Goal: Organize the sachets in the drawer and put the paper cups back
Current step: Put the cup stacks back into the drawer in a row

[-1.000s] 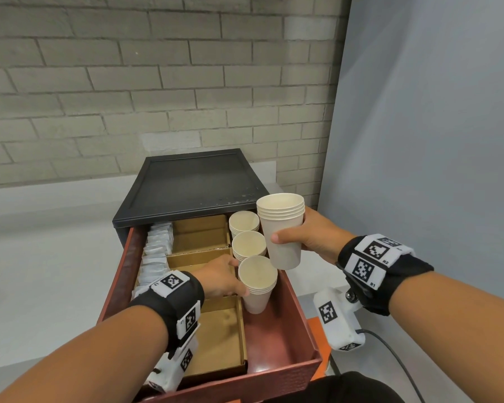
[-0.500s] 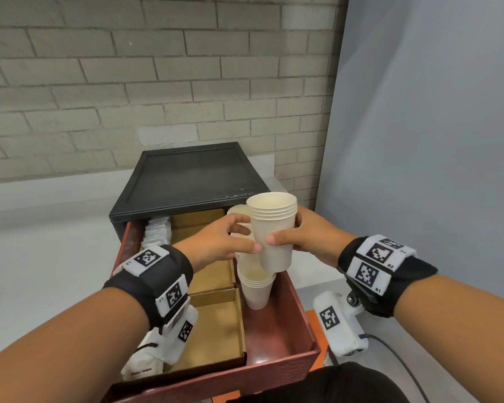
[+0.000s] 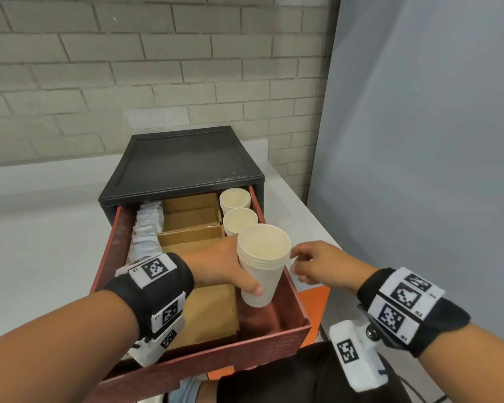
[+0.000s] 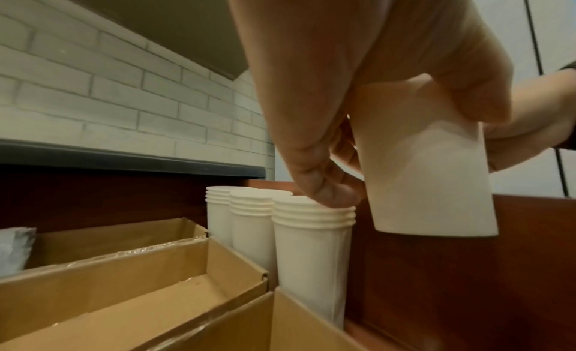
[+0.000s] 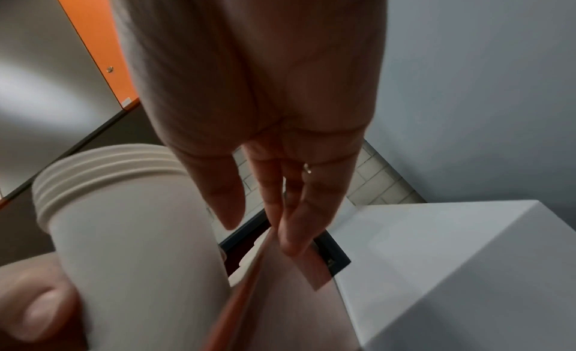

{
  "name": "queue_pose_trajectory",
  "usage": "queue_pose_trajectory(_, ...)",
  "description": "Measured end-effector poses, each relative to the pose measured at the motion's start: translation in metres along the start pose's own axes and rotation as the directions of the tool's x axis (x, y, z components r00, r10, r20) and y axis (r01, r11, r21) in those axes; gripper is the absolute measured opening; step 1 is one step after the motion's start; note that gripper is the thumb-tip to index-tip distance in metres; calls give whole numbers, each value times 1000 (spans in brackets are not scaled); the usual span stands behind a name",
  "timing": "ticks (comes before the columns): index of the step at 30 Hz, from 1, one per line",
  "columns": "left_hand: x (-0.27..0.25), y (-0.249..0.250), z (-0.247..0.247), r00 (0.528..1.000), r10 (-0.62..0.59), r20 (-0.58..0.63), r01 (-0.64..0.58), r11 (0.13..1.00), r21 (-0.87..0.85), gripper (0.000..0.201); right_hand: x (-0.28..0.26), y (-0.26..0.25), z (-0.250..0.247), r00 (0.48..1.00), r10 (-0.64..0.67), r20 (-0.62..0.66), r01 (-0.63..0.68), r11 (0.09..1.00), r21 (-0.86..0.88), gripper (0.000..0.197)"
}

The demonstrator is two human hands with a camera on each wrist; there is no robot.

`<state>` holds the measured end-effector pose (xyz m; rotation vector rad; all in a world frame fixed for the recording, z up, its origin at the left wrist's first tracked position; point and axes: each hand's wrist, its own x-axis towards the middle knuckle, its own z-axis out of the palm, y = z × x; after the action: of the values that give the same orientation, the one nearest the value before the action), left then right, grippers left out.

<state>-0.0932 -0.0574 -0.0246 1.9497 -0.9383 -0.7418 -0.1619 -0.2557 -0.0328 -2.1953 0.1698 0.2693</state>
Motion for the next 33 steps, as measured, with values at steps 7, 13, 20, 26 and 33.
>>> queue_pose_trajectory(7,2,-21,21,994,-73,77,60,986,157,76,0,4,16,997,65,44,-66,998,17,28)
queue_pose_trajectory(13,4,-35,31,995,-95,42,84,975,204,71,-4,6,15,995,77,59,-80,995,61,35)
queue_pose_trajectory(20,8,-42,31,994,-69,-80,81,985,149,66,-5,3,16,997,64,41,-66,996,52,35)
queue_pose_trajectory(26,7,-53,31,987,-149,-62,160,945,284,62,-5,6,17,994,84,65,-90,992,87,45)
queue_pose_trajectory(33,7,-48,34,992,-124,-26,126,965,231,62,-7,9,20,994,92,61,-98,988,121,44)
